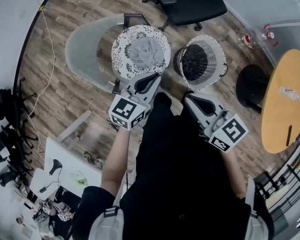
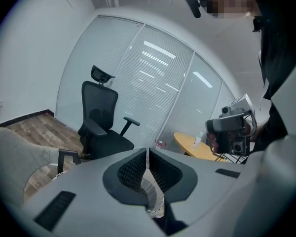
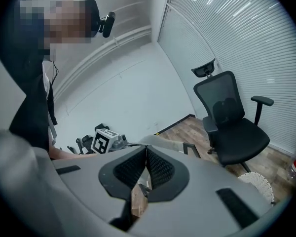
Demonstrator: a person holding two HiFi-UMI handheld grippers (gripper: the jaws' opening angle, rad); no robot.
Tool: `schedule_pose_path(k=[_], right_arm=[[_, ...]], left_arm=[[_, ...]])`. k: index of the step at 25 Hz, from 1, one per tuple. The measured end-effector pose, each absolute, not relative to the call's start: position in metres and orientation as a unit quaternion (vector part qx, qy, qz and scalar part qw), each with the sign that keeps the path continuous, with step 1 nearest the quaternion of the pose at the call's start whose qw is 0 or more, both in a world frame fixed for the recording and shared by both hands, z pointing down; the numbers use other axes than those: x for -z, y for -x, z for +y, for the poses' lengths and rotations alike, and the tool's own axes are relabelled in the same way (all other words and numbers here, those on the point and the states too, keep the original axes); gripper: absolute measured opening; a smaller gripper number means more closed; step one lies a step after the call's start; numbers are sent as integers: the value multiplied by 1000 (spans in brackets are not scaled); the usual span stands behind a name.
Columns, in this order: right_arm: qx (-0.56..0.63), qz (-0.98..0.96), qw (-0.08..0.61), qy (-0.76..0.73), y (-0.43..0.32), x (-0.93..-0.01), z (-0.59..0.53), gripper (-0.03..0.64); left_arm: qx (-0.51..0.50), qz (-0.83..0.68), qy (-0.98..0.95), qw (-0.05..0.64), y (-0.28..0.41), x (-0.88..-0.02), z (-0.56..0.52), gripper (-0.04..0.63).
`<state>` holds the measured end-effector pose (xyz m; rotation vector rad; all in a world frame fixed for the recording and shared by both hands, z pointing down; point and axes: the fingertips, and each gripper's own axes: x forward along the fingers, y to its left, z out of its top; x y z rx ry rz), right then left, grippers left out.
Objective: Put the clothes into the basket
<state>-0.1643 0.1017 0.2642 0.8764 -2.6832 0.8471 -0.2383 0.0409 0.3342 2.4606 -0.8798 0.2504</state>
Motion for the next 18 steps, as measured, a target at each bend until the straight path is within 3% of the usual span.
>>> schedule_pose_path(k=[10, 18], right_arm=[[-308, -896, 120, -297, 176, -280, 100, 17], [-339, -877, 133, -313, 171, -303, 103, 17]], left_arm=[[-122, -328, -895, 277, 256, -396, 18, 24], [-149, -326, -885, 297, 262, -452, 3, 84]])
